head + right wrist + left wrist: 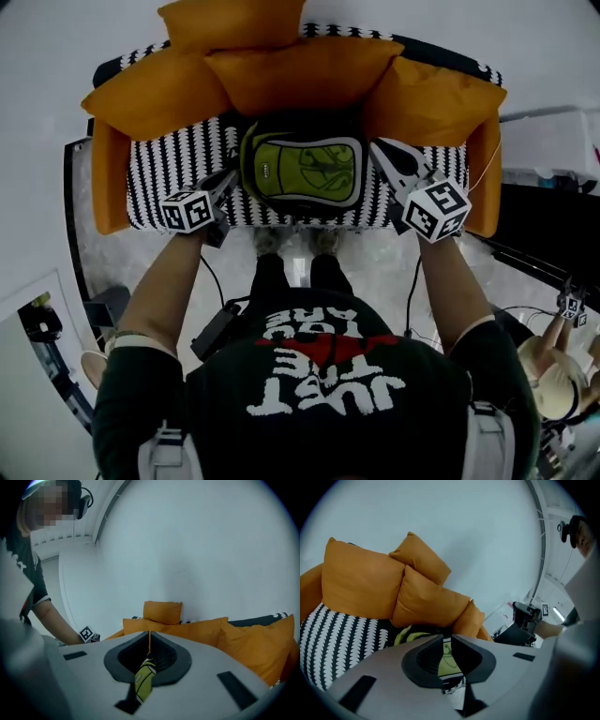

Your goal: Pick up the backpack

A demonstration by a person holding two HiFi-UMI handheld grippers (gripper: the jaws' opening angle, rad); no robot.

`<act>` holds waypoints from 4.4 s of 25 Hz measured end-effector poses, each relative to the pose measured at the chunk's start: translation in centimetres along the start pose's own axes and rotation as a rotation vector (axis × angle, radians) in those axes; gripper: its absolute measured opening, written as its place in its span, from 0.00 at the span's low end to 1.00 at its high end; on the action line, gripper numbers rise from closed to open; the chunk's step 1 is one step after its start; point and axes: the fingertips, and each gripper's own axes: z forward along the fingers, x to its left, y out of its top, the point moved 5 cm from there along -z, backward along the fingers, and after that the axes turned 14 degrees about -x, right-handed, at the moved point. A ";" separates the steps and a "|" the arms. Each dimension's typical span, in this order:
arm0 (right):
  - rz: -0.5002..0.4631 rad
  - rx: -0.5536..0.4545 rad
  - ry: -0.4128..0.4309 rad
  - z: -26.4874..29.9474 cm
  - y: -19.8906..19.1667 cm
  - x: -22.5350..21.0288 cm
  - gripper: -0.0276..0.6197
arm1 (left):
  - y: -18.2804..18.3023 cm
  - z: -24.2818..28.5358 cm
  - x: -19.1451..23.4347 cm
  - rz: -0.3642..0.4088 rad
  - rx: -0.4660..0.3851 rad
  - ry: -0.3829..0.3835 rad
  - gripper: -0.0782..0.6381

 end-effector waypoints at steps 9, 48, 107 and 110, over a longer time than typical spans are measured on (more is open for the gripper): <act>-0.035 -0.030 0.007 1.7 -6.7 -2.6 0.09 | -8.8 7.2 7.4 0.033 0.140 0.104 0.38; 0.027 0.014 -0.058 -2.3 -10.7 -1.1 0.09 | -10.4 10.9 -5.0 -0.342 0.249 -0.509 0.14; -0.362 -0.544 -0.060 -4.2 47.5 9.0 0.09 | 53.7 -19.9 -39.4 0.078 -0.757 -0.616 0.14; -0.353 -0.541 -0.055 -3.9 47.6 8.9 0.09 | 53.7 -19.8 -39.4 0.091 -0.750 -0.605 0.14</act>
